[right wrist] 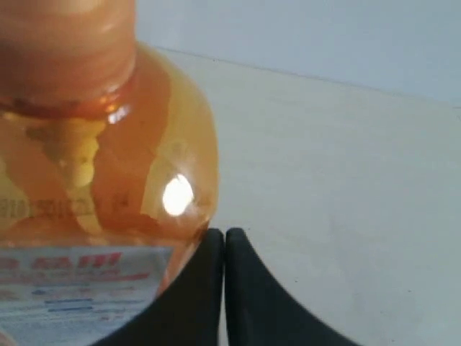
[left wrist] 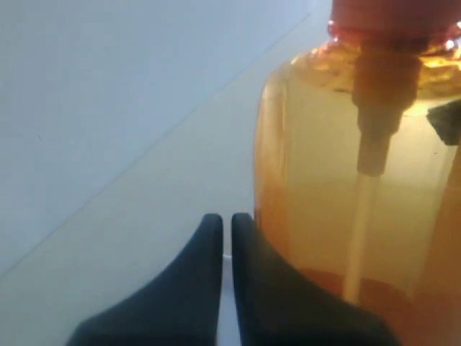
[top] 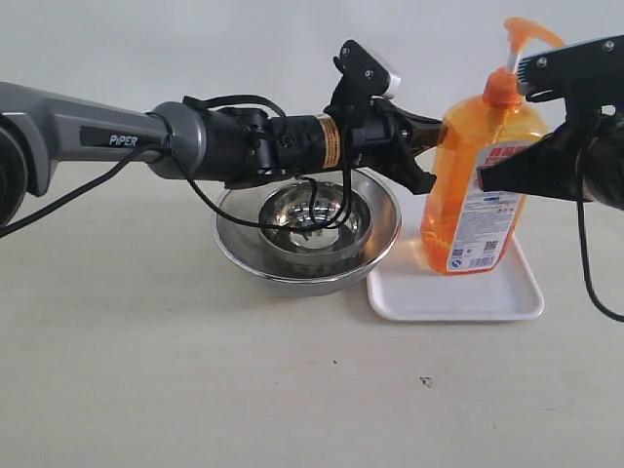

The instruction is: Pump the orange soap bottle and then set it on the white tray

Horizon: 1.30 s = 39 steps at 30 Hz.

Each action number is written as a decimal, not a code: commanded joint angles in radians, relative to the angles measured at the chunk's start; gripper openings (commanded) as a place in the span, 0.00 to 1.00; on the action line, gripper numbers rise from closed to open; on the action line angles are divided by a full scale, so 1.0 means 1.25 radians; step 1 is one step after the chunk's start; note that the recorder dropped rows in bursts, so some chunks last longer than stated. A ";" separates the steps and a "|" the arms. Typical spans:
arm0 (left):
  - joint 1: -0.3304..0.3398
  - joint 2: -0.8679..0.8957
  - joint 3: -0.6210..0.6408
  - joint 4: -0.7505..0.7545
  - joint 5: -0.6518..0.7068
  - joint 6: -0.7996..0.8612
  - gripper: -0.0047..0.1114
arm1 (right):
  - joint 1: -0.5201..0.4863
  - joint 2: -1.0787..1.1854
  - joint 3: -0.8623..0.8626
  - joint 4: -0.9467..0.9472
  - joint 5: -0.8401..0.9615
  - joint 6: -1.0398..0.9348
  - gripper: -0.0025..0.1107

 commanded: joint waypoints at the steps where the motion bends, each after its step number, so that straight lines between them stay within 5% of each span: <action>1: -0.004 -0.018 -0.006 0.082 -0.022 -0.066 0.08 | -0.003 0.003 -0.015 -0.003 -0.046 -0.049 0.02; 19: -0.004 -0.056 -0.006 0.301 -0.024 -0.296 0.08 | -0.003 0.045 -0.072 -0.003 -0.071 -0.102 0.02; 23: -0.004 -0.074 -0.006 0.305 0.049 -0.295 0.08 | -0.003 0.041 -0.072 -0.003 -0.007 -0.114 0.02; 29: -0.002 -0.081 -0.006 0.307 0.072 -0.295 0.08 | -0.003 -0.016 -0.039 0.132 0.028 -0.219 0.02; 39: 0.008 -0.082 -0.006 0.334 0.072 -0.343 0.08 | -0.003 -0.172 0.099 -0.003 -0.035 -0.036 0.02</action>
